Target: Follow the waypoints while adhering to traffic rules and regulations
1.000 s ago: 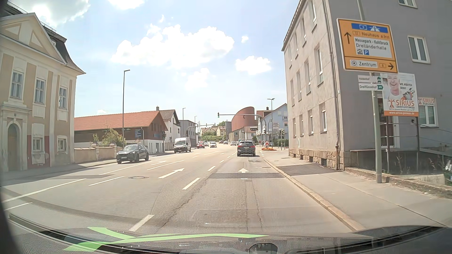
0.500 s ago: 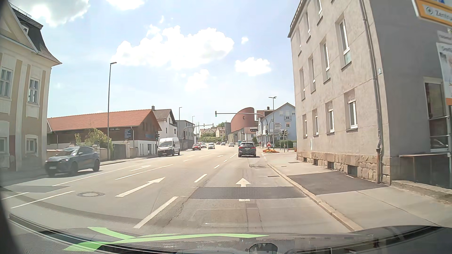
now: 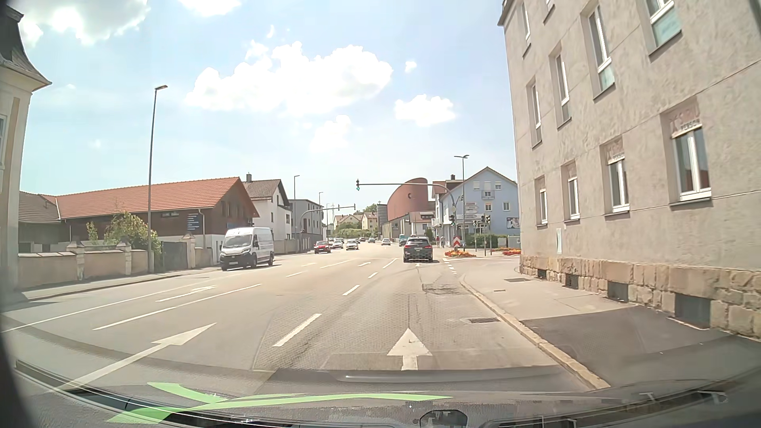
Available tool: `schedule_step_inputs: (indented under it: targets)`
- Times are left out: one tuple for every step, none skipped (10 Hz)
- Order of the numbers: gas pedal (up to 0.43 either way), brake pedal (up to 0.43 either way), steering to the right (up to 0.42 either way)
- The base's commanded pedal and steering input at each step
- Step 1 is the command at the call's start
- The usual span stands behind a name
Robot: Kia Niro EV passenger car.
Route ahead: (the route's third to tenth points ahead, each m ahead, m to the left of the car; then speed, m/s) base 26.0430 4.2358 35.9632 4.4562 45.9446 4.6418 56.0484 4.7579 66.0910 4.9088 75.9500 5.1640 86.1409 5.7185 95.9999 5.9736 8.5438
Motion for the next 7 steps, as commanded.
schedule_step_inputs:
  targets:
    - [0.228,0.0,-0.001]
    - [0.228,0.0,-0.001]
    - [0.228,0.0,0.0]
    - [0.228,0.0,0.0]
    - [0.228,0.0,0.0]
    - [0.228,0.0,0.001]
    - [0.228,0.0,0.001]
